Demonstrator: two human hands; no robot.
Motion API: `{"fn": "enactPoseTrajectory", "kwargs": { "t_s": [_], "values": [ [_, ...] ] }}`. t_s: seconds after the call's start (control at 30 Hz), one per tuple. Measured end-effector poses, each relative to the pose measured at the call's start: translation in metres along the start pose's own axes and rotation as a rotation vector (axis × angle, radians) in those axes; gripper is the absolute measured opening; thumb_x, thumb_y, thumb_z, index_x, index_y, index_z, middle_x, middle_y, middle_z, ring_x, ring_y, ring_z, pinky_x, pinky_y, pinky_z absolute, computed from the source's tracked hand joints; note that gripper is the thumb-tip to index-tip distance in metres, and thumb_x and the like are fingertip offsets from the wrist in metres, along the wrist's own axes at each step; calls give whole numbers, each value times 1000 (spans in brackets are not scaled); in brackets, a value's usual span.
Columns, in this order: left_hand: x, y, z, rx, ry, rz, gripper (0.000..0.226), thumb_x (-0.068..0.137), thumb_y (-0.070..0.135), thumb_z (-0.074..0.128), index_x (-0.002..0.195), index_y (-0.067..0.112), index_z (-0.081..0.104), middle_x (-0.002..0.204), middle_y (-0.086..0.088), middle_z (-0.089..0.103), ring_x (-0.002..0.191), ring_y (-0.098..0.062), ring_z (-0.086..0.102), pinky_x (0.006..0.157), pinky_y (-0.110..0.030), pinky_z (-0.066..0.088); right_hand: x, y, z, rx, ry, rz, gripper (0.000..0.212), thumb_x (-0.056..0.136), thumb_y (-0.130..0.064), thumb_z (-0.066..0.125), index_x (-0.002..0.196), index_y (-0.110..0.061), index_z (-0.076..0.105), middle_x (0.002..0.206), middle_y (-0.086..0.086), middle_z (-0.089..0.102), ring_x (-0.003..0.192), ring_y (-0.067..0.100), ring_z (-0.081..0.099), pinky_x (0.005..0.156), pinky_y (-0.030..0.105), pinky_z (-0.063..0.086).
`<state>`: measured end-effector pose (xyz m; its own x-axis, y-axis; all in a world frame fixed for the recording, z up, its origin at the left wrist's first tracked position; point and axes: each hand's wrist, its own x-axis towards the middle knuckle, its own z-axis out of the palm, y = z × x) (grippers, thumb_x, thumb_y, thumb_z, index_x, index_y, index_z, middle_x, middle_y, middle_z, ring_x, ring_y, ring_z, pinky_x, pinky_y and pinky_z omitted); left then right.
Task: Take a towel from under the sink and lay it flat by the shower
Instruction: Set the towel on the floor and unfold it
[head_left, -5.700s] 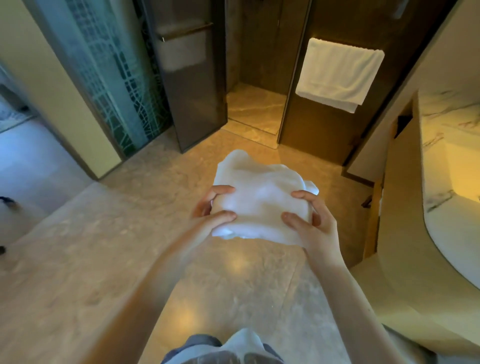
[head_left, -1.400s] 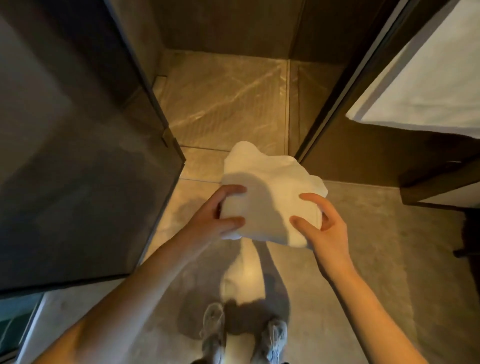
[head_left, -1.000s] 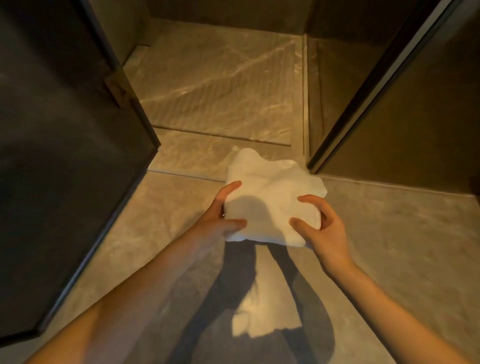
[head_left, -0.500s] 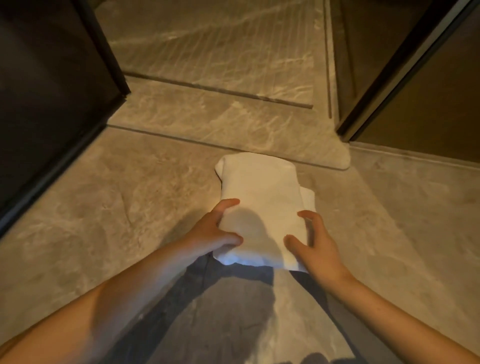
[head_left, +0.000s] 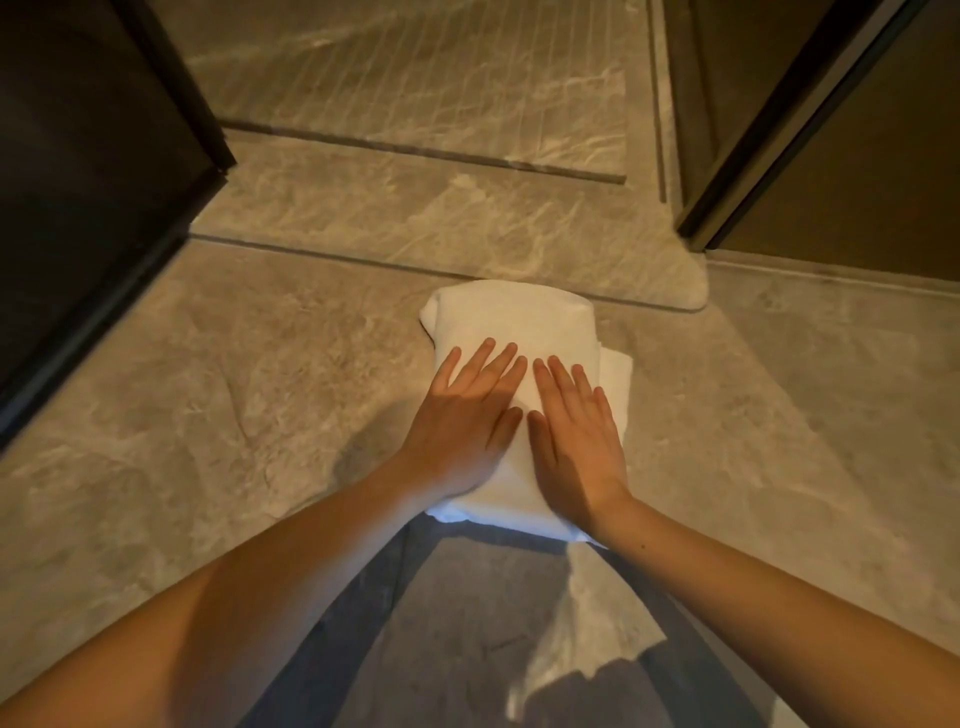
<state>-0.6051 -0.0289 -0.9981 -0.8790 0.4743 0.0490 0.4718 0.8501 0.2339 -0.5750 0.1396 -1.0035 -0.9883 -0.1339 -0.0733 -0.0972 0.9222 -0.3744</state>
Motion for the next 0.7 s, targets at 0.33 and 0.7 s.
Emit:
{"fn": "enactPoseTrajectory", "kwargs": {
  "t_s": [0.33, 0.7],
  "values": [
    [2, 35, 8, -23, 7, -31, 62, 99, 42, 16, 153, 16, 29, 161, -2, 25, 151, -20, 10, 121, -48, 7, -16, 25, -15, -4, -35, -8, 56, 102, -43, 17, 156, -33, 9, 164, -9, 8, 151, 11, -2, 121, 31, -2],
    [9, 61, 15, -12, -58, 7, 62, 99, 43, 15, 156, 18, 18, 164, 1, 13, 151, -17, -1, 120, -41, -10, -48, 51, -46, 152, 132, 364, 52, 92, -38, 54, 137, -13, 45, 129, 12, 50, 119, 31, 45, 99, 39, 38]
  ]
}}
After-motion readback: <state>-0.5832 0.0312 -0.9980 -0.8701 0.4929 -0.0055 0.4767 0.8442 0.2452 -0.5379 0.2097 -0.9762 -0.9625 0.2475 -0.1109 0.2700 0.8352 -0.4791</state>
